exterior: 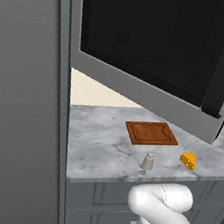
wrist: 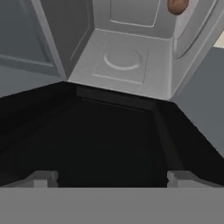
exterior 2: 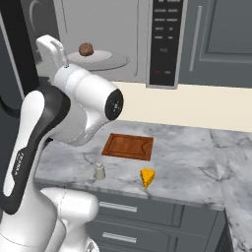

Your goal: Retrieve the reheated potato from the microwave, then place the potato, cheese, and condiment on the cutting board.

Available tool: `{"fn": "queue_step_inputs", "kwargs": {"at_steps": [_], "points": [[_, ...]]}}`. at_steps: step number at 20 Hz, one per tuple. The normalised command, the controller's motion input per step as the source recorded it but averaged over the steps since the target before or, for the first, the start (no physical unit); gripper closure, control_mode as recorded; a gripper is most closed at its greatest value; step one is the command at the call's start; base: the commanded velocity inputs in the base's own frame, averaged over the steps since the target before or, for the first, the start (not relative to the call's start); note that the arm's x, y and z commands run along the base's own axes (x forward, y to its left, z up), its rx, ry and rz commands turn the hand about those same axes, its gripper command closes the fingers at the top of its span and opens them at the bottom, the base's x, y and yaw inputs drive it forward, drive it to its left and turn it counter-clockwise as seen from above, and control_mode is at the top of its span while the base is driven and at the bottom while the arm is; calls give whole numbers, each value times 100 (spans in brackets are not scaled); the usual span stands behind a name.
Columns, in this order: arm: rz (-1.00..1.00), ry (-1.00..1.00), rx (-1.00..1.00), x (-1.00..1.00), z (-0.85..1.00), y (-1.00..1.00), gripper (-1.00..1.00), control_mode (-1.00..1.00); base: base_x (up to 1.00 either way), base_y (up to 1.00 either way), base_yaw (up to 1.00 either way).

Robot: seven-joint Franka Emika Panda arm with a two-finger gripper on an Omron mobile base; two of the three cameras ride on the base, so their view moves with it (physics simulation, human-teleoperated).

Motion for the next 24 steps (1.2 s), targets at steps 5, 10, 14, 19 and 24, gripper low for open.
{"fn": "queue_step_inputs", "kwargs": {"at_steps": [5, 10, 14, 19, 24], "points": [[26, 0, 0, -91, 15, 63, -100, -100, 0, 0, 0], [26, 0, 0, -97, 13, 97, -100, -100, 0, 0, 0], [23, 0, 0, -79, 2, 100, -100, -100, 0, 0, 0], [5, 0, 0, -11, 0, 98, -100, -100, 0, 0, 0], [-2, 0, 0, 18, 3, 59, -100, -100, 0, 0, 0]]}}
